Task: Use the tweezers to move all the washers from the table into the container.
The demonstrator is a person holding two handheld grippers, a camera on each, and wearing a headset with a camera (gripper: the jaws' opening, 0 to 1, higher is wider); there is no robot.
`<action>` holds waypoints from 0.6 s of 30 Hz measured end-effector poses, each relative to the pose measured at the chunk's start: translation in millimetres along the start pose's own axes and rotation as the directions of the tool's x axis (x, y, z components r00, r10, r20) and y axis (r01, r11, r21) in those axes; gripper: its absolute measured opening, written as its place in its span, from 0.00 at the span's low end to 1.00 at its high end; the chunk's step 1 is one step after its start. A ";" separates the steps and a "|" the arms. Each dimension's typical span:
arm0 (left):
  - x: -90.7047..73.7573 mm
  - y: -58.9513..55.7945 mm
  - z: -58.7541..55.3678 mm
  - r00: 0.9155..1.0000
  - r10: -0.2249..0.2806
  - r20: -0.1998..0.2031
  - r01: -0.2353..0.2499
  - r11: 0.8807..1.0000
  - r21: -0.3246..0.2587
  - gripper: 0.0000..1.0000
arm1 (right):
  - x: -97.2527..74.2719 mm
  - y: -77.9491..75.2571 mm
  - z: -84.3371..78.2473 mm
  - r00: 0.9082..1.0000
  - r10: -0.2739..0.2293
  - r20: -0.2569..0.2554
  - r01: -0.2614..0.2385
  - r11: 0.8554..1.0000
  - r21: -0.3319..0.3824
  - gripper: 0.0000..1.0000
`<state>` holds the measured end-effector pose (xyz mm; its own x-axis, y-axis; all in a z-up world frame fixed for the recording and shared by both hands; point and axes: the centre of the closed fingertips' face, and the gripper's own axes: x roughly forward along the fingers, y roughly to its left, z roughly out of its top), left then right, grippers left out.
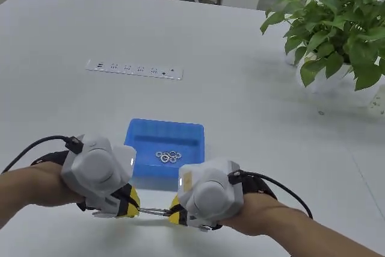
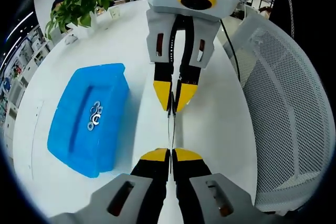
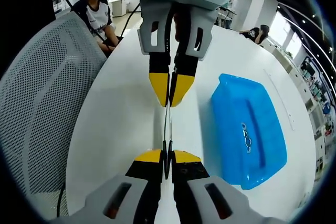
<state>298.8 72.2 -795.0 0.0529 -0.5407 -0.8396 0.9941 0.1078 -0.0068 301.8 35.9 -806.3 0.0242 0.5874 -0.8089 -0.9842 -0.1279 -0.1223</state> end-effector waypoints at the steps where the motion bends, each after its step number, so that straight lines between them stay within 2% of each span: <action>1: 0.7 1.0 -0.6 1.000 -0.001 -0.002 0.001 1.000 0.001 0.06 | 0.4 -0.3 -0.1 1.000 0.000 0.000 0.000 1.000 0.005 0.07; 12: 6.1 -1.1 -5.0 0.999 -0.022 -0.026 0.022 1.000 0.009 0.06 | 5.5 1.3 -3.0 1.000 0.017 -0.012 -0.017 1.000 0.000 0.09; 18: 6.8 3.0 -7.5 0.999 -0.021 -0.025 0.021 1.000 -0.001 0.07 | 7.3 -1.5 -2.9 1.000 0.018 -0.013 -0.018 1.000 -0.006 0.10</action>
<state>301.4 75.1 -804.8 0.0291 -0.5220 -0.8525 0.9949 0.0973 -0.0256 304.0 38.1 -813.7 0.0092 0.5744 -0.8185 -0.9834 -0.1430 -0.1114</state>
